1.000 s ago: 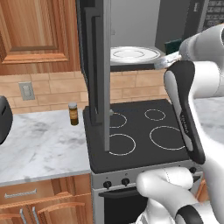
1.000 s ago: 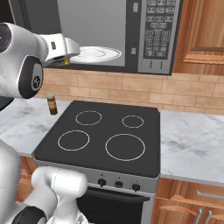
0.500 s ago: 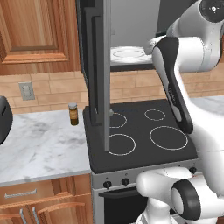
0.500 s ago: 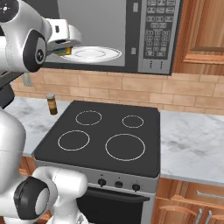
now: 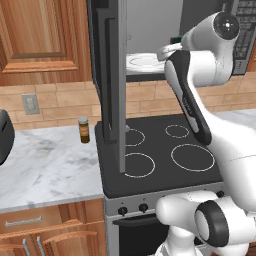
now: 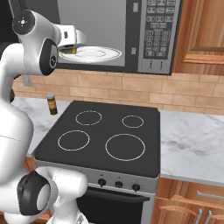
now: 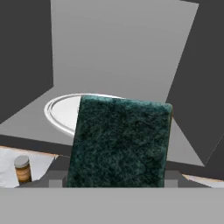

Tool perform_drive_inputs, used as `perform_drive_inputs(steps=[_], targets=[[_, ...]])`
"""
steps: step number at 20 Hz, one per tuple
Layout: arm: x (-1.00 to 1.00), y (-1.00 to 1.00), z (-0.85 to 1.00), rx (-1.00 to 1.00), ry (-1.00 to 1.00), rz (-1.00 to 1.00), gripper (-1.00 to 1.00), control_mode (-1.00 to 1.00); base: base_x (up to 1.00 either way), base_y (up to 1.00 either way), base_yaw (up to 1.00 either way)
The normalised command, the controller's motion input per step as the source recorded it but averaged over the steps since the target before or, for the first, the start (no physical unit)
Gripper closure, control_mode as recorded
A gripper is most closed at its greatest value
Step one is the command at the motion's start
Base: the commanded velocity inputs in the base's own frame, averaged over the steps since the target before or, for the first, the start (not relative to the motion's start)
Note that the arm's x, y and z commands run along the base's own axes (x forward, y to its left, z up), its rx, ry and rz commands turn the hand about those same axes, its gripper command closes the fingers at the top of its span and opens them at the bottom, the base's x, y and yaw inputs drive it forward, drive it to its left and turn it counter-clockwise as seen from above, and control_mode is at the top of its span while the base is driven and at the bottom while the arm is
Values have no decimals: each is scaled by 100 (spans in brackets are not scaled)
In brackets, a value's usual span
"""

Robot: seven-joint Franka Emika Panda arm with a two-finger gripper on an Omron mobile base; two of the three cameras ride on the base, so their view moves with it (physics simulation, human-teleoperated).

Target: Place the sponge inside the microwave to prepare for sanitizing.

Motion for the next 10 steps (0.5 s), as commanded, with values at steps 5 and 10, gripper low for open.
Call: perform_drive_inputs(steps=[5,10], targets=[[71,23,0,0,32,-1,100,-100,0,0,0],[69,6,0,0,13,0,100,-100,0,0,0]])
